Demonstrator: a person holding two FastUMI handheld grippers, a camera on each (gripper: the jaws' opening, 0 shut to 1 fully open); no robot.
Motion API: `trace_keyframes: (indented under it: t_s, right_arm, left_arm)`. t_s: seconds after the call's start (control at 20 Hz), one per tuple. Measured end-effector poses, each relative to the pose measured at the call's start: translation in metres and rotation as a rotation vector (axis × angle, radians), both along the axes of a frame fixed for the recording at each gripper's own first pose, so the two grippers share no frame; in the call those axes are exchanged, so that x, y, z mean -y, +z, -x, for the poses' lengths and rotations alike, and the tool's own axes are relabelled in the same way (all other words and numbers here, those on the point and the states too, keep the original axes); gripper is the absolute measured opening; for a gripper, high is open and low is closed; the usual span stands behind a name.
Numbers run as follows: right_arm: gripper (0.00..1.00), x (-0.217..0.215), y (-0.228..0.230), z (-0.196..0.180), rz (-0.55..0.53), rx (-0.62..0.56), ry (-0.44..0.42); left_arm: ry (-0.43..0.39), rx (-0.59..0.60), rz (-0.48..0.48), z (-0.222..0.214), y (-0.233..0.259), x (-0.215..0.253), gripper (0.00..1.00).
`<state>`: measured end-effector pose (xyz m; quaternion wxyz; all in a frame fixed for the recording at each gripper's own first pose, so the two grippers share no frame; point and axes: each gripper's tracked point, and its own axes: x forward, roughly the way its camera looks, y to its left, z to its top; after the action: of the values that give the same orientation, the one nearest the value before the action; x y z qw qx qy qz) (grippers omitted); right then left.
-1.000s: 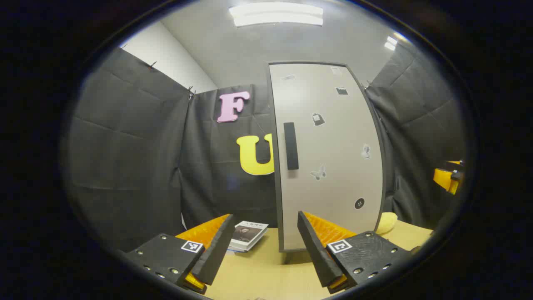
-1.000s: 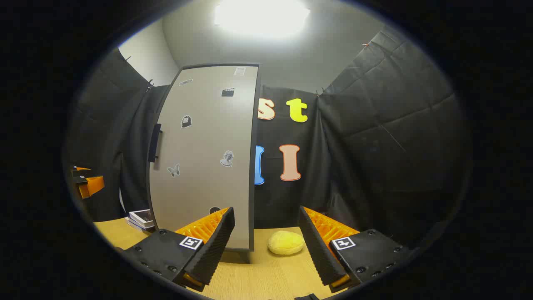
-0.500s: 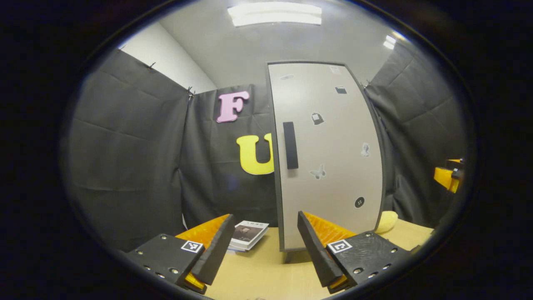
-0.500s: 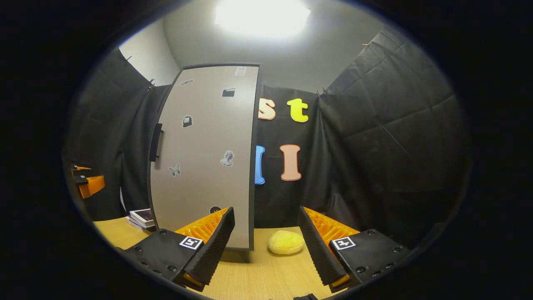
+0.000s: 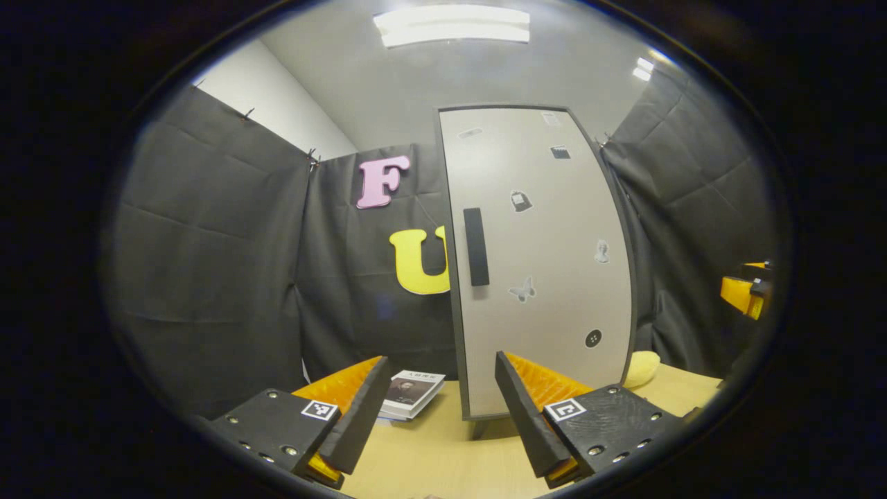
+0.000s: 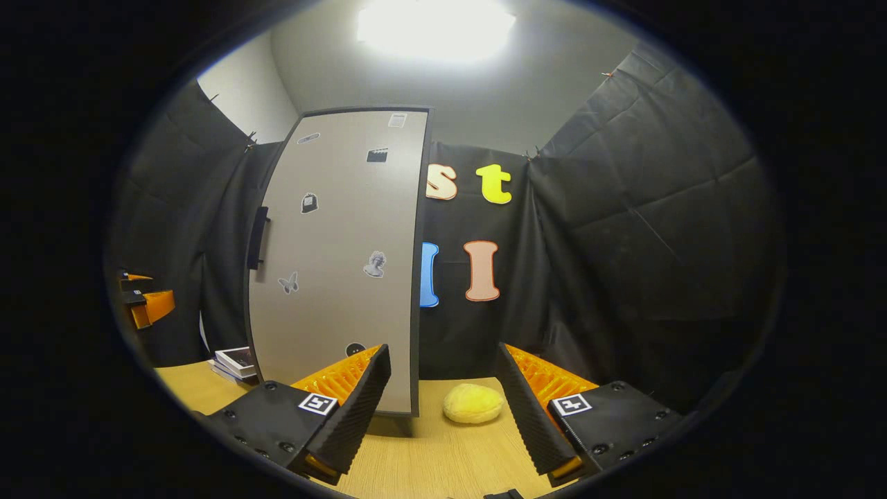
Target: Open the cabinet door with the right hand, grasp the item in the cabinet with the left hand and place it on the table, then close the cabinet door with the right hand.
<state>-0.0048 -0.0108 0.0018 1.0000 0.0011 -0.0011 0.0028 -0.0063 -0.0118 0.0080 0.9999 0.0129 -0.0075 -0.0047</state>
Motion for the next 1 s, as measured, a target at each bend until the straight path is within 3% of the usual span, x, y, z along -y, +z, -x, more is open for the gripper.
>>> trace_keyframes:
  t_s: [0.45, 0.7, 1.0]
  right_arm:
    - [0.96, -0.005, 0.009, -0.011, -0.024, -0.012, 0.097]
    - [0.96, -0.031, 0.024, -0.034, -0.072, -0.019, 0.191]
    - [0.96, -0.078, 0.068, -0.064, -0.128, -0.019, 0.223]
  left_arm:
    - [0.075, -0.010, -0.019, 0.020, -0.001, 0.008, 0.93]
    - [0.152, -0.035, -0.028, 0.041, -0.009, -0.005, 0.91]
    - [0.173, -0.051, -0.034, 0.036, -0.017, -0.046, 0.91]
